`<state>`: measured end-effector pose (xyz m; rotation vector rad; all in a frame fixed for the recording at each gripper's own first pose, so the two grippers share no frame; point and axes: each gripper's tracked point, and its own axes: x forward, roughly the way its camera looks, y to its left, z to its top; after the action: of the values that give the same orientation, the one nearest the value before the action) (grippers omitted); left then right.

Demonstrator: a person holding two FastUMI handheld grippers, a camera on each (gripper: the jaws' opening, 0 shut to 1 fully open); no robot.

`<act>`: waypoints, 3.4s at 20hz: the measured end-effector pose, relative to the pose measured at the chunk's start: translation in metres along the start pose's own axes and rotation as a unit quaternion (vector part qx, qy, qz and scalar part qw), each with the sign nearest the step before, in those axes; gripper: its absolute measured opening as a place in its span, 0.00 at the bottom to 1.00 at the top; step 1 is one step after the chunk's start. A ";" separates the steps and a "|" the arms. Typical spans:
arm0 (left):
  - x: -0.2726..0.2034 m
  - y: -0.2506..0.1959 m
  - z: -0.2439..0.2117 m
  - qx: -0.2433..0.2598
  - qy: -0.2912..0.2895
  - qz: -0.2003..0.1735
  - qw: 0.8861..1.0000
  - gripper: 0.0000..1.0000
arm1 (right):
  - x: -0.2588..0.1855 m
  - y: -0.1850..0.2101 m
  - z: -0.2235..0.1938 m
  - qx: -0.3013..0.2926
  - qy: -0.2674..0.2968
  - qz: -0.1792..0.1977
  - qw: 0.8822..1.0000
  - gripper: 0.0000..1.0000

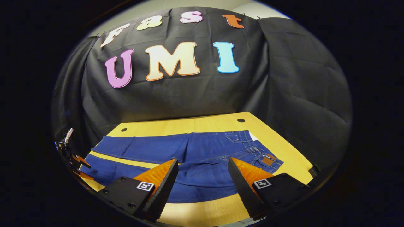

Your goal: Grasp the waist and the cuffs of the jeans and fold them to make the two legs overlap; first hold the waist and fold one-third of the jeans toward the cuffs, then hold the cuffs and fold the remaining one-third in the same direction to finish folding.

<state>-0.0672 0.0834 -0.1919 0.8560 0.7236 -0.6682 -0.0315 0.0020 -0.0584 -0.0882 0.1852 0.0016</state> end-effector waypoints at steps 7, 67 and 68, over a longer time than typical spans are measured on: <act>0.015 -0.010 -0.011 0.063 0.039 -0.041 0.996 0.97 | -0.012 0.000 -0.016 0.012 0.011 -0.022 1.000 0.94; 0.031 0.007 -0.011 0.038 0.177 -0.003 0.983 0.01 | 0.063 -0.058 -0.177 -0.401 0.384 0.302 0.775 0.84; 0.031 0.007 -0.011 0.039 0.178 -0.005 0.983 0.01 | 0.064 -0.059 -0.174 -0.398 0.387 0.298 0.777 0.80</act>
<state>-0.0470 0.0893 -0.2179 1.0581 1.0278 -0.5609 -0.0002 -0.0723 -0.2358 -0.8897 1.0388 0.7010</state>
